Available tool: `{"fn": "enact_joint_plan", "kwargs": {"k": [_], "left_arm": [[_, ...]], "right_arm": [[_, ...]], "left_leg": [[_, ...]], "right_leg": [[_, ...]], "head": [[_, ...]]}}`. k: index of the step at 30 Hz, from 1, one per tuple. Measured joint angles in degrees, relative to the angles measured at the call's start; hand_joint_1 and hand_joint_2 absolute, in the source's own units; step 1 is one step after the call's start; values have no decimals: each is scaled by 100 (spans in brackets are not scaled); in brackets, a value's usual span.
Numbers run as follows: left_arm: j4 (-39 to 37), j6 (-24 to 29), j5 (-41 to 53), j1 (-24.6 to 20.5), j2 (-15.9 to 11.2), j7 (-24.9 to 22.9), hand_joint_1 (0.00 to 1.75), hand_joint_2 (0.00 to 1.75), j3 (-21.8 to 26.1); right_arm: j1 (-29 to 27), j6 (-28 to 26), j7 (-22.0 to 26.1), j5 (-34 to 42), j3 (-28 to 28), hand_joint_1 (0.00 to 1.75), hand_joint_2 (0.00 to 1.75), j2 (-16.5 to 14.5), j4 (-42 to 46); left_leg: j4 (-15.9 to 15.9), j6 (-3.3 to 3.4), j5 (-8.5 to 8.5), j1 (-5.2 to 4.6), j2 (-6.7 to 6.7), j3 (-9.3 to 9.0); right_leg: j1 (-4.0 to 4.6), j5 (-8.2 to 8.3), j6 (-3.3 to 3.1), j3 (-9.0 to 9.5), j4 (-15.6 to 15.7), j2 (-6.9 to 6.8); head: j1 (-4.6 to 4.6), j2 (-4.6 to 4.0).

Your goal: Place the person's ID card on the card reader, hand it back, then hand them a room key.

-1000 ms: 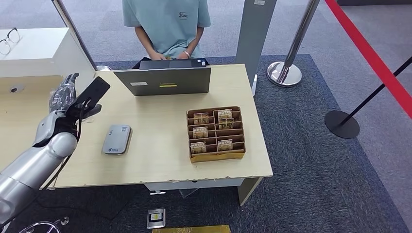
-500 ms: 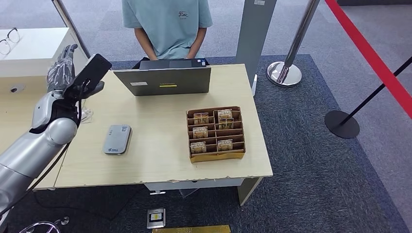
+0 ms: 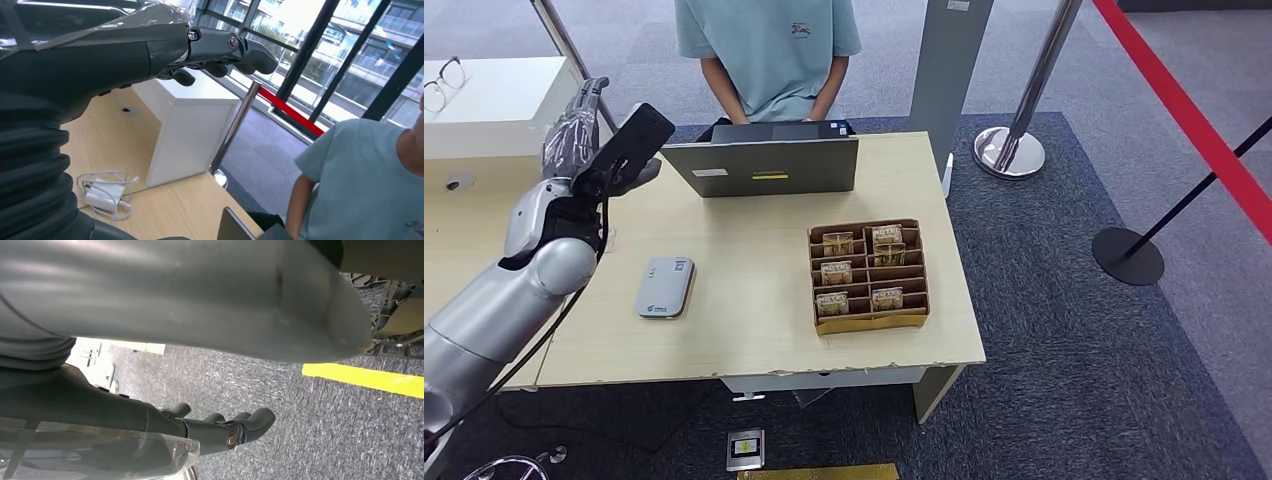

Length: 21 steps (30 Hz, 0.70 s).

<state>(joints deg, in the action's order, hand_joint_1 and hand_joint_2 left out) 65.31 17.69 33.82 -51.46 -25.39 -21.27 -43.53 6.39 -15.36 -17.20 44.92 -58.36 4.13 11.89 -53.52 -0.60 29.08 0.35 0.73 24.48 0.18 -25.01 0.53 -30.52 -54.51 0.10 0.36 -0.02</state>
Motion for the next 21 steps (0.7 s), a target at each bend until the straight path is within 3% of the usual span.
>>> {"fn": "enact_joint_plan", "kwargs": {"k": [21], "left_arm": [[-604,-422,-694,-360,1178,778,0,175,-627]], "right_arm": [[1,48,75,35,0,0,0,-127,0]], "left_leg": [[-3,0,0,-2,0,1]], "right_leg": [[-3,2,3,0,0,0]], "head": [[-1,0]]}}
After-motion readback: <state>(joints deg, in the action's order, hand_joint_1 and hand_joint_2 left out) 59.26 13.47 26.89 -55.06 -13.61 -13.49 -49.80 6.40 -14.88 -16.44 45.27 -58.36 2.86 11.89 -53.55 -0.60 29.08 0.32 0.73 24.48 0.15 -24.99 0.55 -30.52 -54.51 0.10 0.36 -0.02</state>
